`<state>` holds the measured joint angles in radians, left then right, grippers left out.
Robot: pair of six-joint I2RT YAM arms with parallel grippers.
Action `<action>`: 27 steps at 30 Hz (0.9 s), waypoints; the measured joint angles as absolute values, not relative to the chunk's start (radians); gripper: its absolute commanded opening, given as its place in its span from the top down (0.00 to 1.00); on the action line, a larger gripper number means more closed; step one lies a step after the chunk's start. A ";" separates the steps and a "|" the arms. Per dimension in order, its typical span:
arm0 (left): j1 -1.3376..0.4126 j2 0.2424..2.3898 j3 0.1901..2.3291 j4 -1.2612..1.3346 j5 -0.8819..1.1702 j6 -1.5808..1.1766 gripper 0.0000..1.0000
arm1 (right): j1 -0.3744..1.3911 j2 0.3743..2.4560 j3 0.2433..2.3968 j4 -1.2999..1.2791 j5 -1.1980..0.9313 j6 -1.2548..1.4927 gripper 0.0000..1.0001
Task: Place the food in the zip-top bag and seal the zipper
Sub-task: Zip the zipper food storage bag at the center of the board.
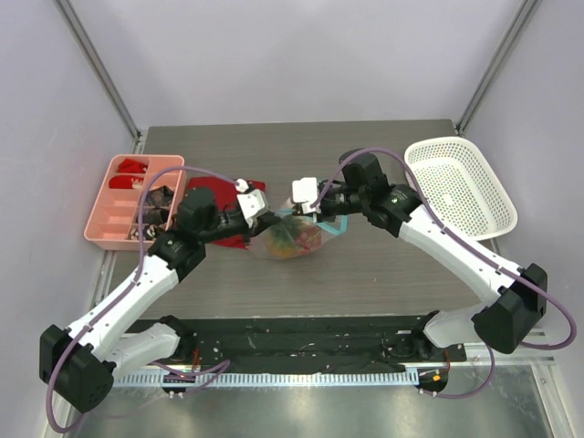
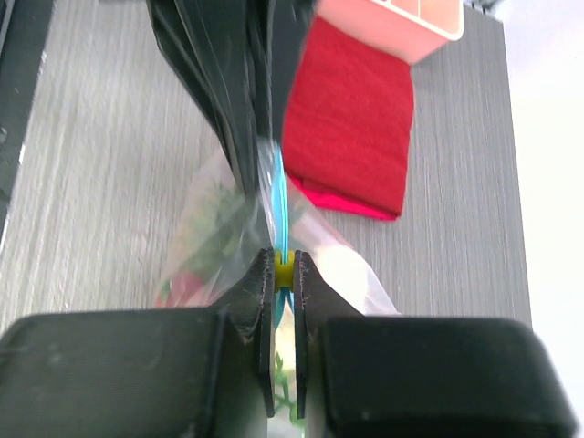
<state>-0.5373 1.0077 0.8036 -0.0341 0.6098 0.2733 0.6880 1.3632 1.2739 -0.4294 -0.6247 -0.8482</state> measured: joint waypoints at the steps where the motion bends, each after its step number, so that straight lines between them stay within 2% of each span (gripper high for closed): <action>1: -0.535 1.005 0.802 -0.034 0.610 0.274 1.00 | 0.680 1.360 1.274 -0.440 -0.624 -0.856 0.99; 4: -0.532 0.987 0.800 -0.034 0.610 0.280 1.00 | 0.650 1.351 1.274 -0.470 -0.622 -0.871 0.99; 5: -0.530 0.981 0.799 -0.034 0.611 0.286 0.96 | 0.643 1.350 1.274 -0.477 -0.621 -0.875 0.99; 6: -0.529 0.976 0.798 -0.035 0.612 0.291 0.86 | 0.638 1.350 1.274 -0.483 -0.621 -0.876 0.99; 8: -0.527 0.973 0.797 -0.039 0.622 0.297 0.58 | 0.633 1.350 1.280 -0.501 -0.616 -0.876 0.99; 11: -0.521 0.974 0.808 -0.056 0.641 0.306 0.43 | 0.618 1.353 1.300 -0.546 -0.588 -0.862 0.99; 20: -0.529 1.048 0.918 -0.086 0.656 0.317 0.32 | 0.646 1.363 1.335 -0.579 -0.566 -0.827 0.99; 24: -0.543 1.082 0.938 -0.097 0.656 0.322 0.32 | 0.669 1.363 1.335 -0.585 -0.561 -0.823 0.99; 27: -0.554 1.102 0.943 -0.113 0.655 0.327 0.39 | 0.680 1.363 1.335 -0.586 -0.558 -0.824 0.99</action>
